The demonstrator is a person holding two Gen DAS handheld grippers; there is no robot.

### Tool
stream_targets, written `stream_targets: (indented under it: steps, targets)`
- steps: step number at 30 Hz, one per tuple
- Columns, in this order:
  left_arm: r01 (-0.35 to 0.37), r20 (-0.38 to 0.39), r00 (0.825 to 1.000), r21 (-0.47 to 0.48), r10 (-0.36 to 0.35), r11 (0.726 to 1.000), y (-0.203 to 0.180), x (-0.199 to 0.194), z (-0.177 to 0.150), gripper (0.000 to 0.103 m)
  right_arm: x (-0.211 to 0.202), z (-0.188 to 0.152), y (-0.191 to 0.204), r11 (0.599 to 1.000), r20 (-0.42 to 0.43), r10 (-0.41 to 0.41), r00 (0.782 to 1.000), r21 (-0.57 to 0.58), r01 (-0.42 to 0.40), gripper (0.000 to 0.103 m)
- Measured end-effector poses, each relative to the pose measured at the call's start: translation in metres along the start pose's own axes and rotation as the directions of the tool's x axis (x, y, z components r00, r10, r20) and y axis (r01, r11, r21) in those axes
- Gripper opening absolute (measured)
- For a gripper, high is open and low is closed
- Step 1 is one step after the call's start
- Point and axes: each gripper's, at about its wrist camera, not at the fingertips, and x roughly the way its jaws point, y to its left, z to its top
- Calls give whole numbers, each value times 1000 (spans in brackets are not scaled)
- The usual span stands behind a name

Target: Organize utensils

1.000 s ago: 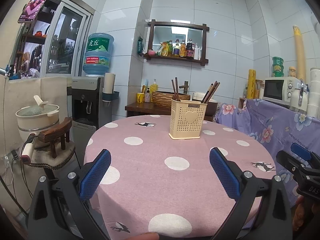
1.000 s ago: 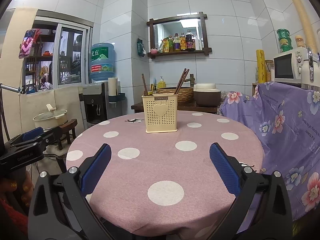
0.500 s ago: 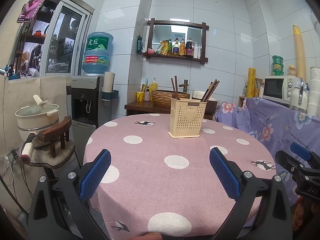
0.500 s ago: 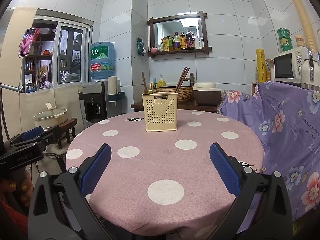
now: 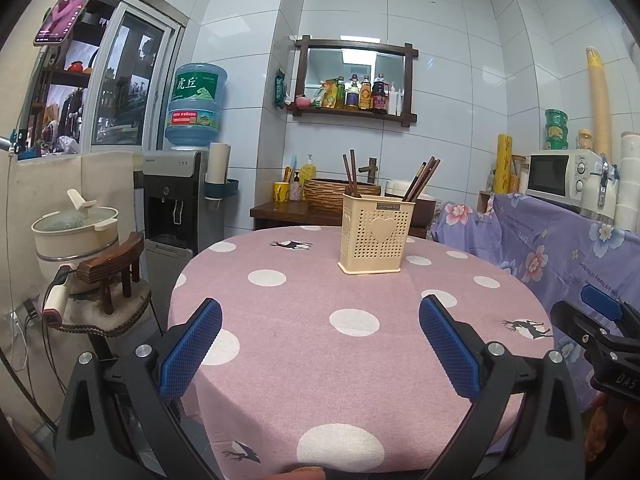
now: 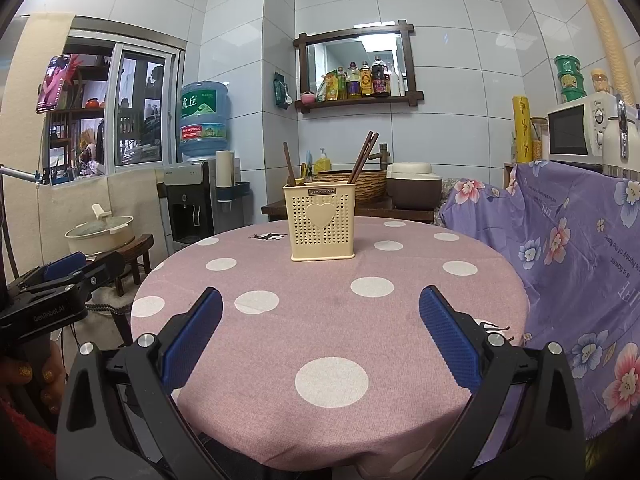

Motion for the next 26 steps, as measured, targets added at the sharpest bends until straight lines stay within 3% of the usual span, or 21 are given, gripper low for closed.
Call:
stream_targets:
  steps: [26]
  targets:
    - [-13,-14,1000,1,13,1000,5,2,-3,98,5,-3,2,1000,-13,-6,1000,3,6,97]
